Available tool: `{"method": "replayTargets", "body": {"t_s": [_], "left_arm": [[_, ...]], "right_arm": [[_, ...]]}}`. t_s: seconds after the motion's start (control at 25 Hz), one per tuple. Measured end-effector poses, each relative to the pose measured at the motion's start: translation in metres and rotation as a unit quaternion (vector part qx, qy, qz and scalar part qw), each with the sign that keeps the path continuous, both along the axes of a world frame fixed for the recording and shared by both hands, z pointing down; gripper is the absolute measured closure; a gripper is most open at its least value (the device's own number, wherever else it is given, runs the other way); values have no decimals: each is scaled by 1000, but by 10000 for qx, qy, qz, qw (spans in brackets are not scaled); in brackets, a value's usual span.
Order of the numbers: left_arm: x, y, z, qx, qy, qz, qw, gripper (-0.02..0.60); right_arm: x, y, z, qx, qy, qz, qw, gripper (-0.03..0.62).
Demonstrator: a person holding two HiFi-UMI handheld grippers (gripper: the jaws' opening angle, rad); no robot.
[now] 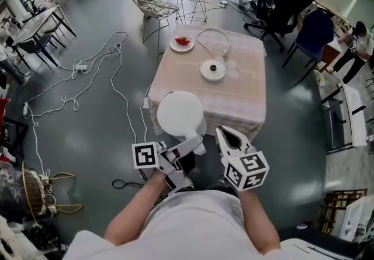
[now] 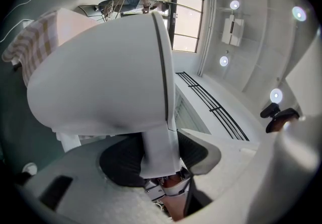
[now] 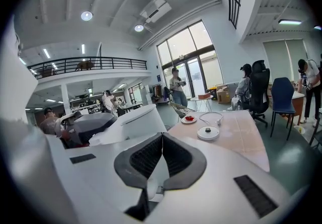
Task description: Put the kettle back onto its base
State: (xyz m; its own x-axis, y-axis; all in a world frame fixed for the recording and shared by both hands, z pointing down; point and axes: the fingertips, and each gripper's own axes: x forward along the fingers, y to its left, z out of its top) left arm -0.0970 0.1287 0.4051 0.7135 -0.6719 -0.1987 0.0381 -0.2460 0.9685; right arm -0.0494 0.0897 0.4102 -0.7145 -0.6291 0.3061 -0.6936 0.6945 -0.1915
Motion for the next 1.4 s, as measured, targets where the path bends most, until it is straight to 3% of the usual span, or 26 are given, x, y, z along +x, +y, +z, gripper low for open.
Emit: {"method": "replayTargets", "body": {"t_s": [0.64,1.4], "left_arm": [[2,-74,5,-93,-174,-175,9997,380],[53,-210,9,-250,-260,-796,9962,379]], "right_arm": [[4,-67,8,-20,-184,-164,9997,589],[60,-202,26,-375,-350,-630,9967,589]]}}
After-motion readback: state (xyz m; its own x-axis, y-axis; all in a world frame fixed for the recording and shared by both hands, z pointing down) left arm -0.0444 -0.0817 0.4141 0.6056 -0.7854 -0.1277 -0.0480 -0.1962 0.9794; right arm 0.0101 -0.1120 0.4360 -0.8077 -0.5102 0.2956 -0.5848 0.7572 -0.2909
